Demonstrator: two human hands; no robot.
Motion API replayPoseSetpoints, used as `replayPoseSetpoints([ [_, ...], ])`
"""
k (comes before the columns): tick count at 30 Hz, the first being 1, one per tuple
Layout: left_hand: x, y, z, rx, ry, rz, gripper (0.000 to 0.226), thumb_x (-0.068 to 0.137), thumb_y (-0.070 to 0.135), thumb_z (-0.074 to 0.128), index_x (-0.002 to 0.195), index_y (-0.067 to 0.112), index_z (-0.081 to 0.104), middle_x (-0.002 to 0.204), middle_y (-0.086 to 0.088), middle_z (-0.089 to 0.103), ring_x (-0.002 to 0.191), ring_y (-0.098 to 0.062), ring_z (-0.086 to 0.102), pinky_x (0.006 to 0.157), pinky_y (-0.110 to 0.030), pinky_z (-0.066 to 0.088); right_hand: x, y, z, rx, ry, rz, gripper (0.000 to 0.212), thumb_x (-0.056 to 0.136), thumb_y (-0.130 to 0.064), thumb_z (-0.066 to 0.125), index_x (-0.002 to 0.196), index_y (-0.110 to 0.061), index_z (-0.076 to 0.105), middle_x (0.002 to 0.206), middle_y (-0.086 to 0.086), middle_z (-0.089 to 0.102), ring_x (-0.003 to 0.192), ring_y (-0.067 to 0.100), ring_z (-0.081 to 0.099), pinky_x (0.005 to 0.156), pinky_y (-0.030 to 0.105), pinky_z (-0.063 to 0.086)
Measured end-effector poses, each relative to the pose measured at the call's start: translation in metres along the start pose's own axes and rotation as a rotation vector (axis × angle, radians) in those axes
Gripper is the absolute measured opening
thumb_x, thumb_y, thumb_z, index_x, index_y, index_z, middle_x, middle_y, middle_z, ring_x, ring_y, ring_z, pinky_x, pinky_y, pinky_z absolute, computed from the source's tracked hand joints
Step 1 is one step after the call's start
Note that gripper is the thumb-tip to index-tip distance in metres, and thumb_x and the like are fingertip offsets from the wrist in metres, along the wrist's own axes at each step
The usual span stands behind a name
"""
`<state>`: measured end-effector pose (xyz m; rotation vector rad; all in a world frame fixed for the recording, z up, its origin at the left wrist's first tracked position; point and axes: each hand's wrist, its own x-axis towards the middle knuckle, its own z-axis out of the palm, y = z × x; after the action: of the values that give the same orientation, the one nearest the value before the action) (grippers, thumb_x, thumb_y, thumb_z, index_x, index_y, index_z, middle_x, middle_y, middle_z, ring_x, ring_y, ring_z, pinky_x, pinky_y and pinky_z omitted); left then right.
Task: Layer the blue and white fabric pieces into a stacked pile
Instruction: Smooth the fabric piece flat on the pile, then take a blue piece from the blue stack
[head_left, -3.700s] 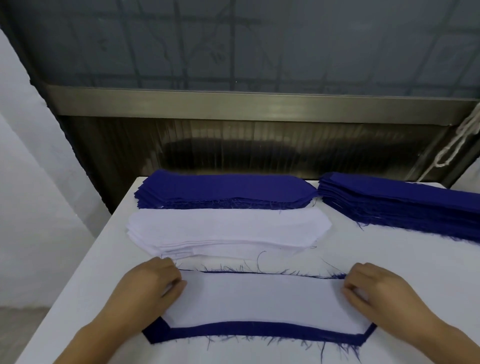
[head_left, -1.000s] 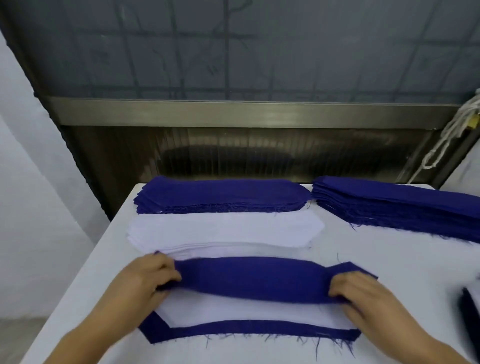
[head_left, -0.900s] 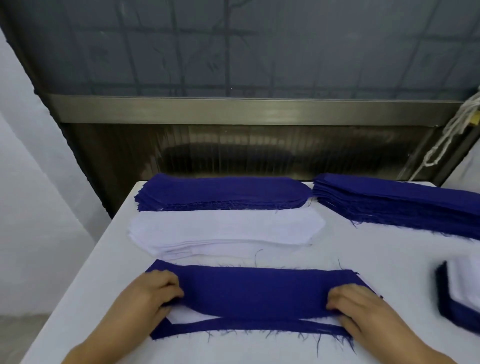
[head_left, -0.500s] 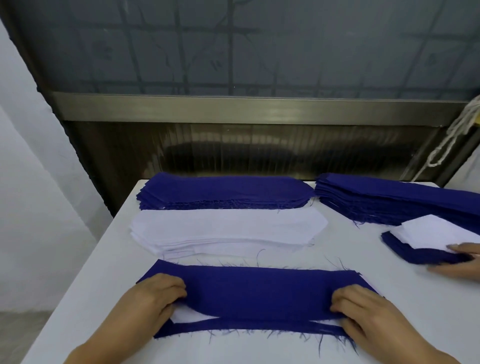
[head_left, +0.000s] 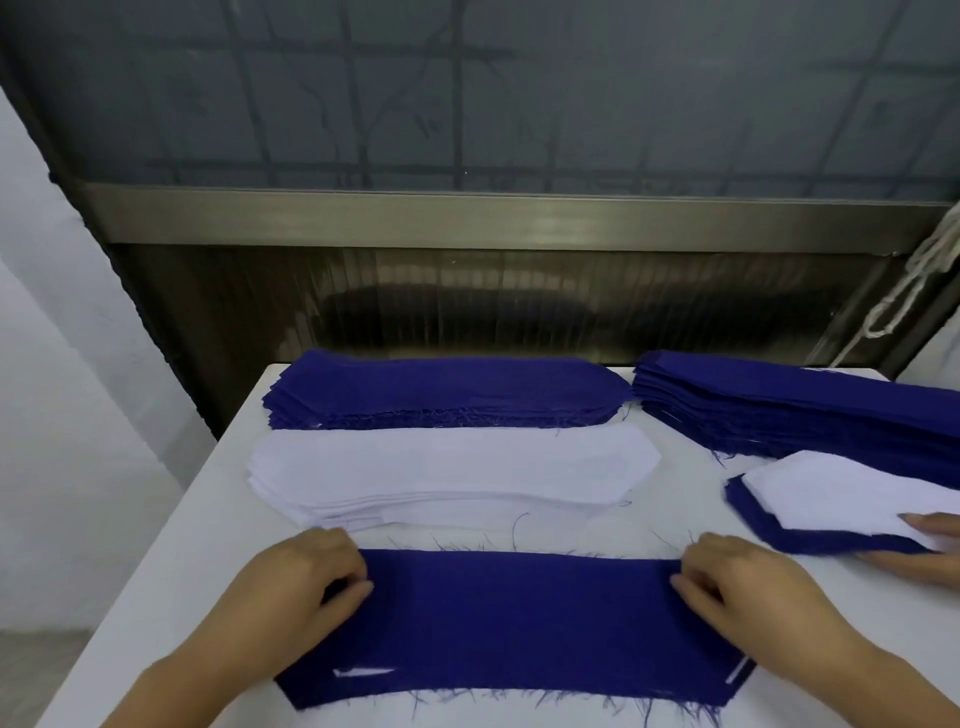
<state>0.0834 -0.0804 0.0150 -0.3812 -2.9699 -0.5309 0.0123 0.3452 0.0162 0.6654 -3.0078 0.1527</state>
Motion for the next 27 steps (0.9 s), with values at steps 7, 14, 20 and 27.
replayPoseSetpoints([
  [7,0.103,0.028,-0.003,0.012,0.201,0.032,0.011,0.089,0.027,0.065,0.099,0.027,0.069,0.101,0.016,0.062,0.089,-0.001,0.054,0.078,-0.015,0.044,0.109,-0.033,-0.017,0.296,0.185,-0.089,0.007,0.095,-0.021,0.056,0.096,-0.023,0.063,0.095,-0.013,0.056,0.085,0.004,0.052,0.074,0.024,0.048],
  [14,0.203,0.020,0.011,-0.104,0.159,-0.122,0.031,0.095,0.024,0.058,0.125,0.019,0.059,0.124,0.005,0.057,0.112,-0.011,0.051,0.092,-0.023,0.044,0.211,-0.042,-0.005,0.354,0.131,0.038,0.013,0.097,-0.026,0.055,0.109,-0.022,0.058,0.107,-0.007,0.052,0.100,0.013,0.051,0.087,0.028,0.049],
  [20,0.221,0.007,0.020,-0.182,0.077,-0.167,0.024,0.092,0.031,0.063,0.113,0.021,0.065,0.112,0.007,0.058,0.105,-0.011,0.053,0.093,-0.028,0.047,0.231,-0.031,0.008,0.363,0.008,0.081,0.002,0.095,-0.027,0.058,0.095,-0.027,0.056,0.101,-0.005,0.052,0.097,0.015,0.052,0.086,0.028,0.048],
  [27,0.228,0.012,0.017,-0.194,0.041,-0.208,0.027,0.086,0.035,0.070,0.108,0.020,0.067,0.109,0.005,0.058,0.101,-0.012,0.055,0.090,-0.033,0.050,0.243,-0.029,0.006,0.292,-0.051,0.059,0.011,0.099,-0.027,0.052,0.100,-0.022,0.061,0.108,-0.002,0.055,0.098,0.014,0.052,0.088,0.028,0.047],
])
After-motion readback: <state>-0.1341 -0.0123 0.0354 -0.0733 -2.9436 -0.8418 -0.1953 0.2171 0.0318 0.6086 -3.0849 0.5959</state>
